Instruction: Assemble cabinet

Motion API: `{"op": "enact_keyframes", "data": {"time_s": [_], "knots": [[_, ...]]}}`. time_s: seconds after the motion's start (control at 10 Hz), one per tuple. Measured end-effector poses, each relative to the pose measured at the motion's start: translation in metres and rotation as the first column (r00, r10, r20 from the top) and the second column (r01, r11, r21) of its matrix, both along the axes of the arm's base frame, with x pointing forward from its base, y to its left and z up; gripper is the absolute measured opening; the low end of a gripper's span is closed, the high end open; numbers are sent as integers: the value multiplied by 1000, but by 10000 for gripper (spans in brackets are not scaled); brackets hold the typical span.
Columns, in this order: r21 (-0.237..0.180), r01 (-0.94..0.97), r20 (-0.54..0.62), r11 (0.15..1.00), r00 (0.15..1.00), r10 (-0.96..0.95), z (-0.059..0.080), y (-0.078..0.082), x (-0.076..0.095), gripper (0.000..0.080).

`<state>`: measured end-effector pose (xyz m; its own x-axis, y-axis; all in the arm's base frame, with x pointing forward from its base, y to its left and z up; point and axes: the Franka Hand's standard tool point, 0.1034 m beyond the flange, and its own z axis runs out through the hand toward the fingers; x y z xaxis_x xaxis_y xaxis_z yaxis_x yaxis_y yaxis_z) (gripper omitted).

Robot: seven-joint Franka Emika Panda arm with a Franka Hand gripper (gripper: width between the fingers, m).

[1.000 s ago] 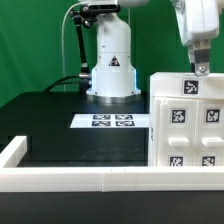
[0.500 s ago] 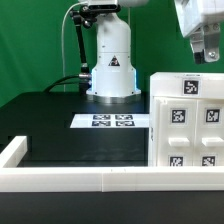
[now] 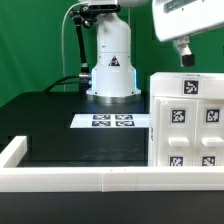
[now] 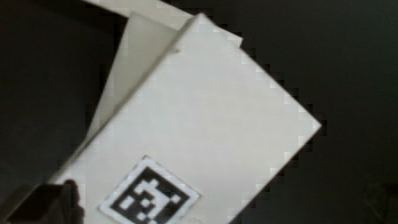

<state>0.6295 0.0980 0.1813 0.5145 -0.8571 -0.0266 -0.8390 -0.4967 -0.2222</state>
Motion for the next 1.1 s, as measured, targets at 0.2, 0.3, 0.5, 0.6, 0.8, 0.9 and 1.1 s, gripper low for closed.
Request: {"op": "enact_keyframes", "data": {"time_s": [0.2,0.3,0.5,0.6,0.8,0.9,1.1], "knots": [[-23,-116,14,993,993,116,-1,0,0,796],[-44,-215,24,976,976,216,-1,-1,0,796],[-72,-342,35,937,938,345,-1,-1,0,796],[-88,-408,39,909,910,412,-1,-1,0,796],[-187,-607,35,772,782,623,1,3,3,796],[-206,-669,29,714,725,688,1,4,3,796],[-273,-811,-21,517,542,840,1,7,7,796]]}}
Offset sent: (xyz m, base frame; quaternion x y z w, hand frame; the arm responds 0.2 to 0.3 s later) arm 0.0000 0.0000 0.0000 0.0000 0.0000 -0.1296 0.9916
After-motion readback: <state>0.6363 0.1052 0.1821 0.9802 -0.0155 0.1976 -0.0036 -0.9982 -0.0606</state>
